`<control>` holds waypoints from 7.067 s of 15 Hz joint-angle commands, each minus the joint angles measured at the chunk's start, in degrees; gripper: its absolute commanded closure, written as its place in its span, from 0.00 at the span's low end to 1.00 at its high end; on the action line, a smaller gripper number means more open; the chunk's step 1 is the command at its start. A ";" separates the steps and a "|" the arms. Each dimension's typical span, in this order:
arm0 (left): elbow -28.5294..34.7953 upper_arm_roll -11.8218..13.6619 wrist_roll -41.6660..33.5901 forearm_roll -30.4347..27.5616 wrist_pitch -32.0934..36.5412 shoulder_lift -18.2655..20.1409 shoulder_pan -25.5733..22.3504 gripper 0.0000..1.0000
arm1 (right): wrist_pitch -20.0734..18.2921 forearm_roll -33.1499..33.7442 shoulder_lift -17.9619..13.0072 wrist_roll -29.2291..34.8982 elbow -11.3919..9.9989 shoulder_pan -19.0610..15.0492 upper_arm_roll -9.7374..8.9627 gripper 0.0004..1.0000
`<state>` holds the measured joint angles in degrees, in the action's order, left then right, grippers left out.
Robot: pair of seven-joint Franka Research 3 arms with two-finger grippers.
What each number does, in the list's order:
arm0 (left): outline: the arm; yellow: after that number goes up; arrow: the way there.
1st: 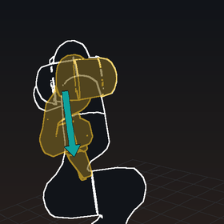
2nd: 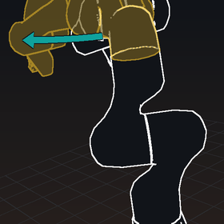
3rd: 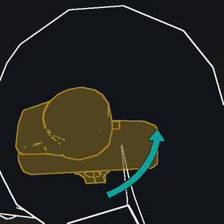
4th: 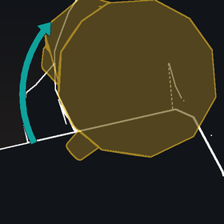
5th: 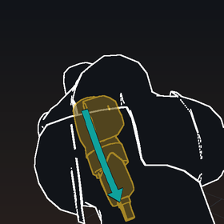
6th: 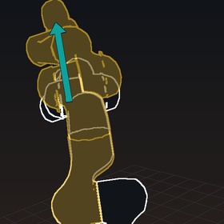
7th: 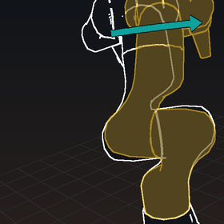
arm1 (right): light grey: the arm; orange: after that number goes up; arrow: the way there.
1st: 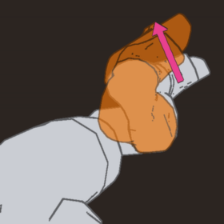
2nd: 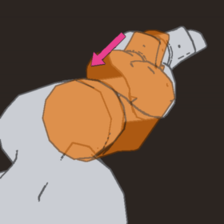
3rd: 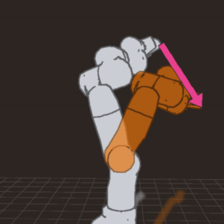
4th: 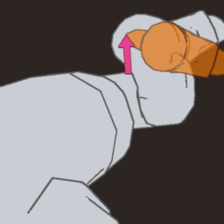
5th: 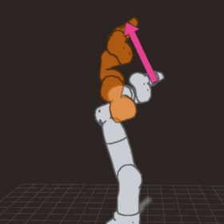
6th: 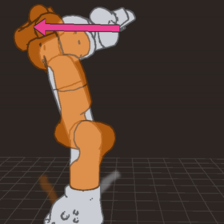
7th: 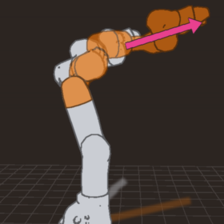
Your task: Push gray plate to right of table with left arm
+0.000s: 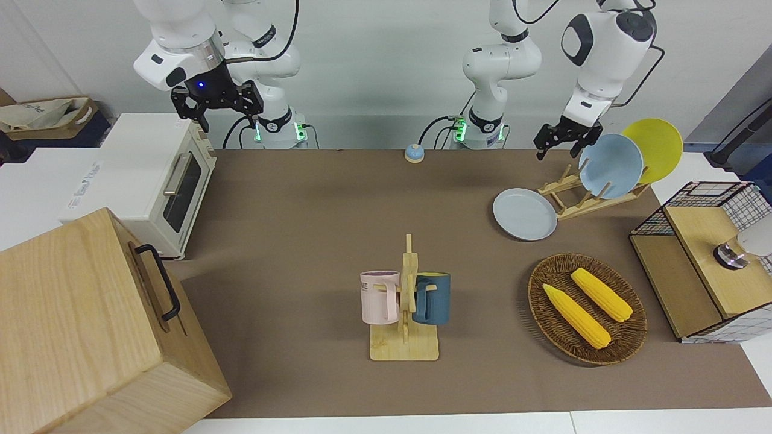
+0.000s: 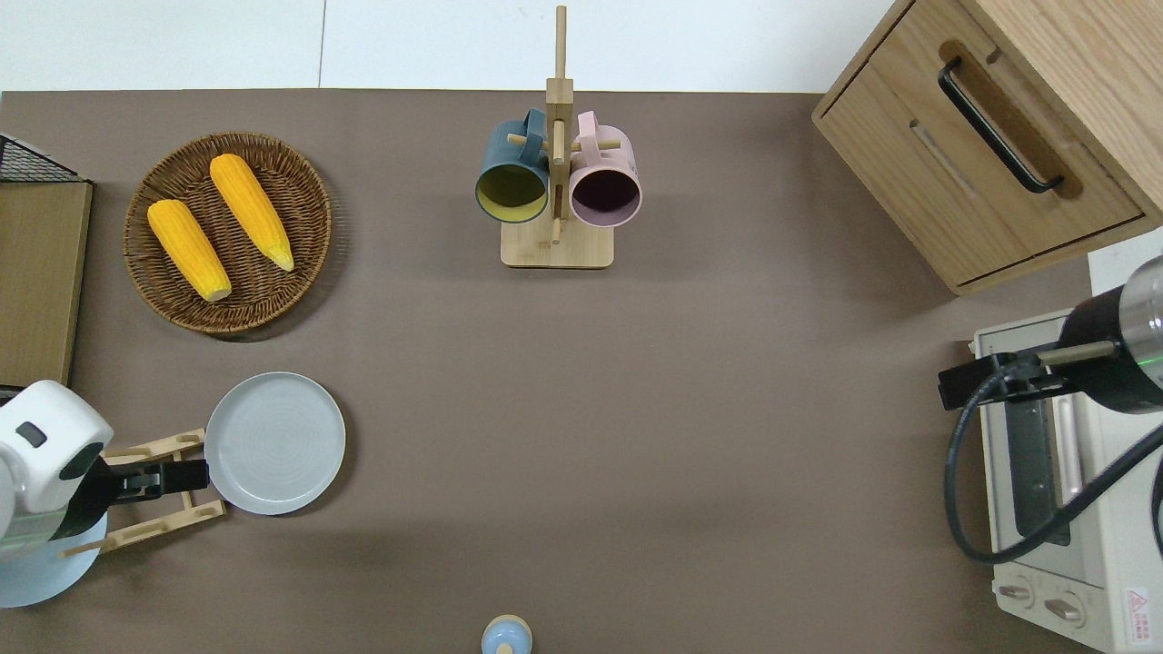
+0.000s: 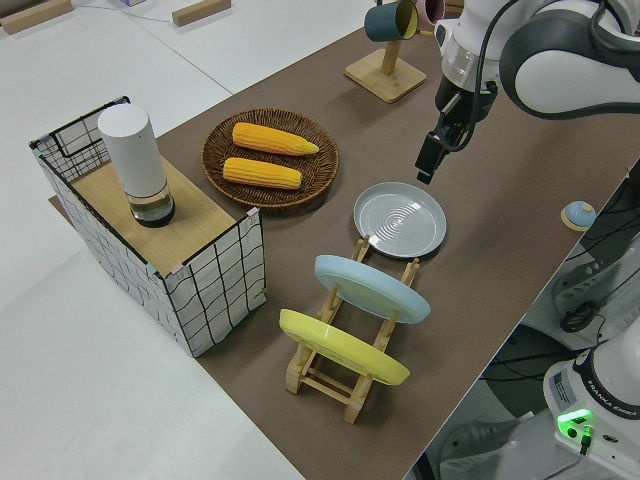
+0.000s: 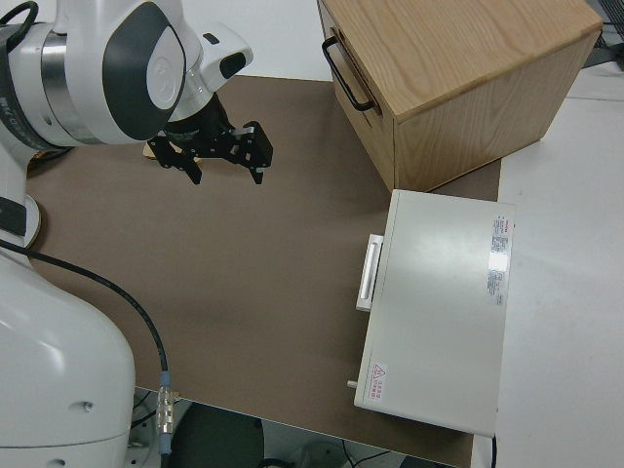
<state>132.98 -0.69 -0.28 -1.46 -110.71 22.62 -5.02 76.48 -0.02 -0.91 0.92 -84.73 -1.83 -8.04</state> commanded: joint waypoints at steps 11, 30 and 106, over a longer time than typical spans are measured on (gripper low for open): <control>18.88 -0.19 -3.06 1.37 -29.19 -6.34 -5.70 0.00 | -0.89 -0.25 -0.14 0.66 0.53 -1.07 -0.92 0.02; 19.33 -0.28 -2.53 1.46 -36.42 -13.74 -5.87 1.00 | -0.89 -0.25 -0.14 0.66 0.53 -1.07 -0.92 0.02; -48.52 -11.27 1.33 1.37 28.79 -22.62 -0.78 0.00 | -0.89 -0.25 -0.14 0.66 0.53 -1.07 -0.92 0.02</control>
<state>86.57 -11.40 2.74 0.52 -83.77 0.23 -4.18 76.48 -0.02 -0.91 0.92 -84.73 -1.83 -8.04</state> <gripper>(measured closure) 0.000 0.013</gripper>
